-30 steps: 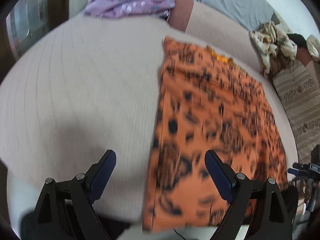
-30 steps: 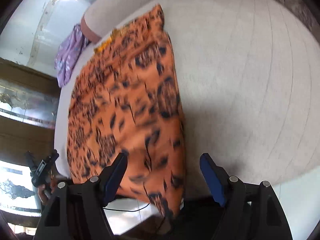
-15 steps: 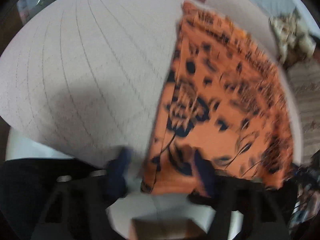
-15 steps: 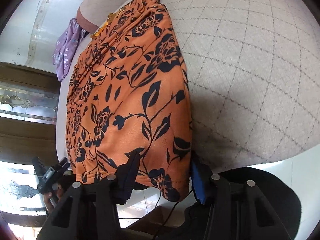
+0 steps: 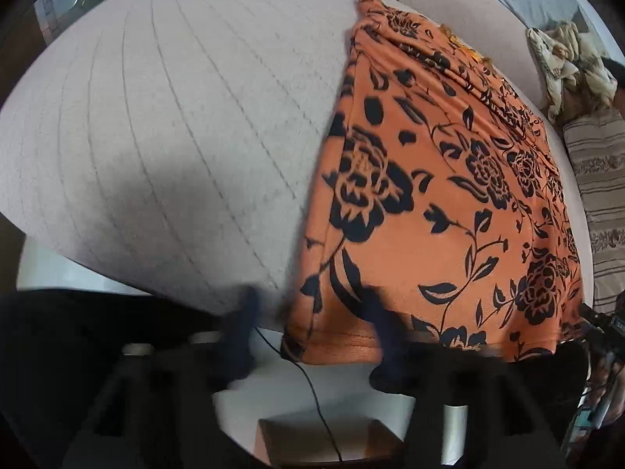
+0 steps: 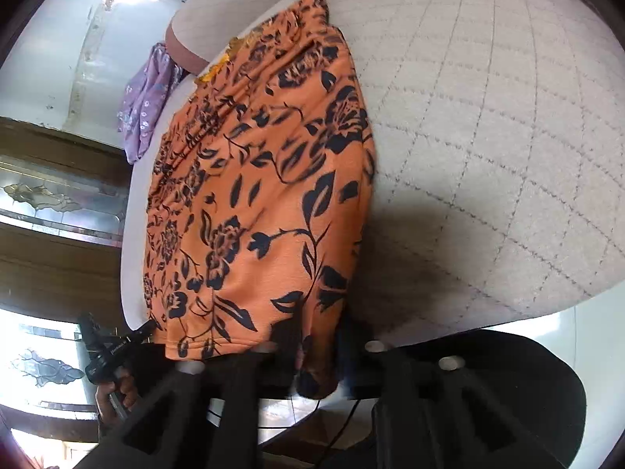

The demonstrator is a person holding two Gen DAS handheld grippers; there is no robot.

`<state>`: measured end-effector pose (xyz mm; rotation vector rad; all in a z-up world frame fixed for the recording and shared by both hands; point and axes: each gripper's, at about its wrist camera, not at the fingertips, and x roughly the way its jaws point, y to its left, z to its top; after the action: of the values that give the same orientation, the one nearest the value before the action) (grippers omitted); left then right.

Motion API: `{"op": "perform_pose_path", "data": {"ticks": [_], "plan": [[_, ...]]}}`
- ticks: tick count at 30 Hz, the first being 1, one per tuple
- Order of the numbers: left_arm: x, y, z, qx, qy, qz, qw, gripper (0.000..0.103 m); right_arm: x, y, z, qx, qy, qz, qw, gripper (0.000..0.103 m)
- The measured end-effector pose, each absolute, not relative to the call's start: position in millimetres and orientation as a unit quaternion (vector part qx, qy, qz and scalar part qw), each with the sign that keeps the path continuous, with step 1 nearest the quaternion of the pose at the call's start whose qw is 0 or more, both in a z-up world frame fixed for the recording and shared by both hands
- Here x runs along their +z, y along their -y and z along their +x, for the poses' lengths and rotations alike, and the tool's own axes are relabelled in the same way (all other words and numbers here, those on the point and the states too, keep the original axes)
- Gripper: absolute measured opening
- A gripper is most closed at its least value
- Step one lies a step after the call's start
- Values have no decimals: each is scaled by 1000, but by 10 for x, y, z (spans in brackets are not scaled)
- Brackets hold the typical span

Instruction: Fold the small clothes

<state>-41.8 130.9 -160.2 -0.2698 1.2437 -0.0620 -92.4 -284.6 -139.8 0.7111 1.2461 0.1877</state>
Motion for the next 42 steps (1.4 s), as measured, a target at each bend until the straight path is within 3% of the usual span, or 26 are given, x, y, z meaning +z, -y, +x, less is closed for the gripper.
{"op": "perform_pose_path", "data": {"ticks": [1, 3, 4, 5, 6, 14, 17, 21, 27, 31, 33, 34, 35, 36, 37, 38, 39, 40, 41, 42], "plan": [[-1600, -1265, -436, -25, -577, -113, 808, 68, -1445, 2845, -922, 80, -572, 328, 748, 76], [-1604, -1193, -447, -23, -578, -89, 811, 60, -1500, 2817, -918, 74, -572, 324, 750, 71], [-1587, -1179, -459, -25, -574, -78, 814, 32, -1516, 2808, -917, 74, -573, 324, 749, 62], [-1547, -1199, -447, -38, -575, -84, 813, 6, -1525, 2796, -908, 74, -575, 319, 749, 18], [-1485, -1259, -441, -56, -574, -120, 808, 5, -1539, 2793, -894, 75, -582, 317, 745, 6], [-739, -1473, -512, -80, -501, -183, 842, 5, -807, 3037, -1008, 87, -505, 341, 789, 6], [-990, -1504, -558, -70, -528, -186, 825, 5, -778, 3105, -1096, 86, -500, 350, 788, 6], [-1463, -1545, -424, -34, -582, -179, 793, 5, -1253, 3191, -1066, 59, -542, 363, 755, 6], [-1470, -1558, -348, -38, -574, -183, 797, 6, -1133, 3277, -1008, 61, -530, 356, 767, 6], [-1591, -1564, -360, -33, -587, -179, 789, 11, -1412, 3265, -940, 55, -563, 364, 740, 10], [-1564, -1538, -355, -42, -589, -179, 787, 23, -1467, 3212, -903, 64, -573, 360, 734, 23], [-1554, -1527, -352, -53, -589, -182, 786, 34, -1490, 3173, -869, 67, -579, 354, 731, 50], [-1551, -1500, -358, -60, -587, -181, 787, 42, -1502, 3161, -849, 70, -578, 357, 730, 66], [-1559, -1427, -297, -61, -585, -175, 789, 44, -1504, 3149, -836, 73, -575, 360, 731, 67], [-1548, -1381, -295, -56, -584, -165, 793, 45, -1507, 3125, -818, 71, -579, 350, 733, 66], [-1547, -1324, -291, -52, -584, -153, 795, 44, -1506, 3107, -807, 69, -581, 342, 735, 59], [-1542, -1282, -295, -47, -585, -138, 797, 39, -1512, 3104, -808, 62, -586, 336, 735, 32], [-1542, -1279, -284, -39, -587, -119, 800, 12, -1522, 3104, -810, 54, -594, 326, 734, 15], [-1518, -1299, -282, -53, -586, -130, 798, 5, -1531, 3125, -823, 55, -596, 329, 730, 5], [-1478, -1334, -269, -59, -584, -148, 796, 5, -1511, 3139, -838, 58, -595, 331, 730, 5]]}}
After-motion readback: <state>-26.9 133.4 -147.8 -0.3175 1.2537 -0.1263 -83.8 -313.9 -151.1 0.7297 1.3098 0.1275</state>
